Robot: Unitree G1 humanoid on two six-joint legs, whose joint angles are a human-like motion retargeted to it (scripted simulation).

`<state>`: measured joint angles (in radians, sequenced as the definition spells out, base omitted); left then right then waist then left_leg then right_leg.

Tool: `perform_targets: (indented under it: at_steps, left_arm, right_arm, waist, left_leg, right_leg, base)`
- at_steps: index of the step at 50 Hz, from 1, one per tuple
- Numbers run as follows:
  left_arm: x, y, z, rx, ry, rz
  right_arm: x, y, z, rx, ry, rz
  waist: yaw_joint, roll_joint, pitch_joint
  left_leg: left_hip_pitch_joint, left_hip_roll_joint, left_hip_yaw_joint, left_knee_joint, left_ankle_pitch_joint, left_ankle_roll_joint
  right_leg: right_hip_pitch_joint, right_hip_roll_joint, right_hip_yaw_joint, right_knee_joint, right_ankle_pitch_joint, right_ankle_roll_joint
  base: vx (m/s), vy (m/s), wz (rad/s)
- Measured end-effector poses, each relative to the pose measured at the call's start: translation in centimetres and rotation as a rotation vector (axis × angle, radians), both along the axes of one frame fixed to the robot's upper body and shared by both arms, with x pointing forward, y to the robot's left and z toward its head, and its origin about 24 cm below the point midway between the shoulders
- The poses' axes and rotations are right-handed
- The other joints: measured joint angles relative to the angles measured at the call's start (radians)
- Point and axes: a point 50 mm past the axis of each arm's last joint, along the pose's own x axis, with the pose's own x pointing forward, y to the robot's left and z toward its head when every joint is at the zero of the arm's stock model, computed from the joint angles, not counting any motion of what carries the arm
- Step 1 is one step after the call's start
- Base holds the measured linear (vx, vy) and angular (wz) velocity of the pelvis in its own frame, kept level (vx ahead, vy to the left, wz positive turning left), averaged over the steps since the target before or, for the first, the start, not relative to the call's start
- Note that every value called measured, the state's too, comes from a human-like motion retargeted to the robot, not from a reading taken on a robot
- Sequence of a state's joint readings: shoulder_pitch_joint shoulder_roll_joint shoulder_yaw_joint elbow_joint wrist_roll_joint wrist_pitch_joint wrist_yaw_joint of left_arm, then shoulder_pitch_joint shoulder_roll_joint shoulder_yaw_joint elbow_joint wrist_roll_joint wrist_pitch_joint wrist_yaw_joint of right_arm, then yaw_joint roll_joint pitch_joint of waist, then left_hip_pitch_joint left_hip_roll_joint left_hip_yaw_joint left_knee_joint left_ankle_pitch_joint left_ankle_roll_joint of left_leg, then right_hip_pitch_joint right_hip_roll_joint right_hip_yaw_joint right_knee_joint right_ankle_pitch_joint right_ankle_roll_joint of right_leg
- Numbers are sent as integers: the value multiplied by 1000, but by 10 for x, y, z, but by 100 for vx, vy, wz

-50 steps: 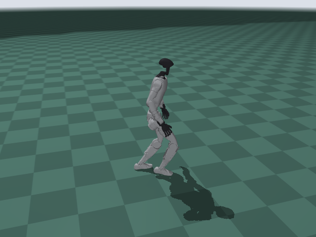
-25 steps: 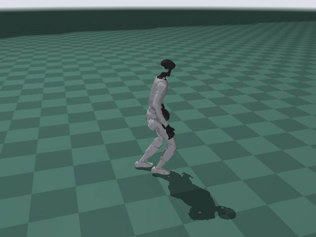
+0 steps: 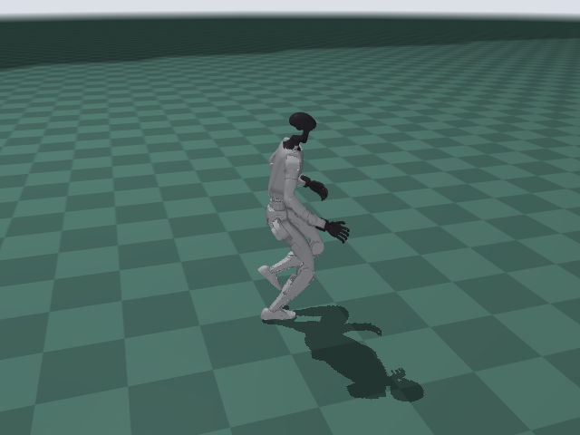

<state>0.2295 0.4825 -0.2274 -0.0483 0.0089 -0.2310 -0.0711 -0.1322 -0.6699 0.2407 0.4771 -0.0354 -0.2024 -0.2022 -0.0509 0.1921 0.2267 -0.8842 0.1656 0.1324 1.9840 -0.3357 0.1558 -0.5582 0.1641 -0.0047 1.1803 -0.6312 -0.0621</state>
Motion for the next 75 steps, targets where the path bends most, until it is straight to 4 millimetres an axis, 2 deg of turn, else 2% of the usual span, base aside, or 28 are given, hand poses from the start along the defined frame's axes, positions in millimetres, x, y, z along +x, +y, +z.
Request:
perform_targets:
  at_steps: [3, 5, 8, 10, 13, 17, 22, 25, 30, 35, 40, 45, 50, 53, 58, 63, 67, 72, 75]
  left_arm:
    - [1, -4, 5, -26, -17, -15]
    - [-3, -6, 4, -44, 0, -39]
    - [-14, -7, -7, -49, 88, -84]
    - [-23, -9, -20, -50, 168, -118]
    - [-32, -10, -38, -41, 281, -165]
    - [-32, -10, -54, -19, 377, -193]
    - [-16, -11, -62, 34, 402, -199]
    - [-3, -16, -62, 54, 385, -201]
    - [11, -30, -52, 17, 311, -211]
    - [16, -39, -33, -51, 213, -207]
    - [17, -37, -15, -115, 116, -155]
    - [12, -30, -6, -165, 70, -97]
    - [8, -26, -5, -184, 70, -76]
    - [7, -23, -4, -168, 75, -80]
    - [8, -17, -7, -120, 94, -92]
    - [9, -11, -12, -81, 121, -97]
    - [8, -8, -17, -69, 146, -98]
    - [6, -12, -22, -71, 167, -111]
    - [5, -20, -26, -86, 181, -126]
  right_arm:
    - [2, -5, 13, 8, -66, -29]
    - [-5, -8, 14, 10, -76, -39]
    - [-26, -8, -4, 7, 5, -33]
    - [-42, -6, -23, 9, 106, -23]
    - [-66, -3, -54, 25, 281, -6]
    - [-93, -1, -88, 48, 482, -2]
    - [-114, -6, -116, 36, 667, -26]
    - [-114, -10, -123, 31, 714, -62]
    - [-99, -11, -116, 66, 640, -109]
    - [-70, -12, -87, 92, 437, -113]
    - [-47, -10, -49, 93, 226, -75]
    - [-40, 0, -22, 101, 88, -10]
    - [-42, 10, -13, 117, 46, 43]
    - [-47, 14, -18, 129, 73, 60]
    - [-58, 16, -42, 143, 187, 47]
    - [-67, 18, -65, 162, 297, 24]
    - [-73, 20, -78, 182, 361, 8]
    - [-74, 24, -87, 182, 408, 17]
    - [-68, 27, -88, 170, 413, 39]
  waist:
    - [4, -15, 0]
    - [17, -41, -9]
    - [45, -92, -30]
    - [57, -121, -42]
    - [69, -147, -54]
    - [80, -161, -55]
    - [88, -148, -34]
    - [86, -126, -10]
    - [82, -87, 1]
    - [76, -73, 6]
    - [63, -90, 11]
    - [40, -122, 10]
    - [7, -144, 5]
    - [-6, -149, 4]
    - [1, -140, 6]
    - [32, -121, 3]
    - [57, -113, -9]
    - [74, -108, -37]
    - [76, -108, -44]
  left_leg:
    - [-47, -17, 17, -9, -43, 18]
    - [-58, -38, 24, -32, -62, 20]
    - [-43, -68, 14, -76, -64, 14]
    - [-19, -95, -4, -101, -56, 6]
    - [29, -123, -41, -110, -40, -3]
    - [101, -146, -83, -90, -47, -7]
    - [170, -147, -140, -76, -104, 5]
    - [189, -138, -162, -98, -111, 0]
    - [177, -132, -156, -152, -103, -15]
    - [119, -163, -139, -177, -111, -26]
    - [47, -205, -122, -188, -117, -31]
    - [-9, -235, -112, -153, -81, -42]
    - [-36, -229, -110, -58, -21, -54]
    - [-27, -207, -117, -12, -11, -52]
    - [20, -145, -141, -57, -25, -46]
    - [59, -81, -147, -260, -65, -40]
    - [74, -66, -122, -492, -110, -49]
    - [77, -89, -84, -757, -122, -83]
    - [75, -85, -50, -802, -119, -74]
  right_leg:
    - [37, -20, 10, -21, 15, 16]
    - [65, -43, 17, -53, 54, 34]
    - [107, -77, 15, -109, 179, 74]
    - [125, -75, 27, -137, 269, 111]
    - [145, -61, 30, -168, 340, 141]
    - [176, -29, 22, -203, 320, 138]
    - [220, -9, -4, -184, 128, 65]
    - [249, -7, -26, -181, 60, 33]
    - [288, -2, -38, -240, 59, 26]
    - [302, -11, -34, -274, 79, 37]
    - [291, -39, -15, -262, 95, 53]
    - [271, -67, 13, -239, 131, 79]
    - [257, -70, 30, -225, 151, 89]
    - [256, -59, 37, -223, 144, 86]
    - [280, -28, 35, -236, 121, 80]
    - [318, -3, 23, -281, 126, 83]
    - [342, 0, 17, -329, 144, 97]
    - [331, -4, 9, -366, 148, 112]
    - [312, -6, 4, -347, 128, 107]
  base:
    - [15, 3, 3]
    - [17, 3, -10]
    - [18, 3, -20]
    - [17, 4, -18]
    - [13, 5, -16]
    - [9, 5, -8]
    - [4, 5, -9]
    - [1, 2, -2]
    - [3, 5, 0]
    - [5, 6, 4]
    - [1, 1, 0]
    - [0, 0, 0]
    - [0, 0, 0]
    - [0, 0, 0]
    - [-1, -3, -13]
    - [0, -6, -27]
    - [1, -4, -20]
    - [0, 0, 0]
    - [-2, 0, -6]
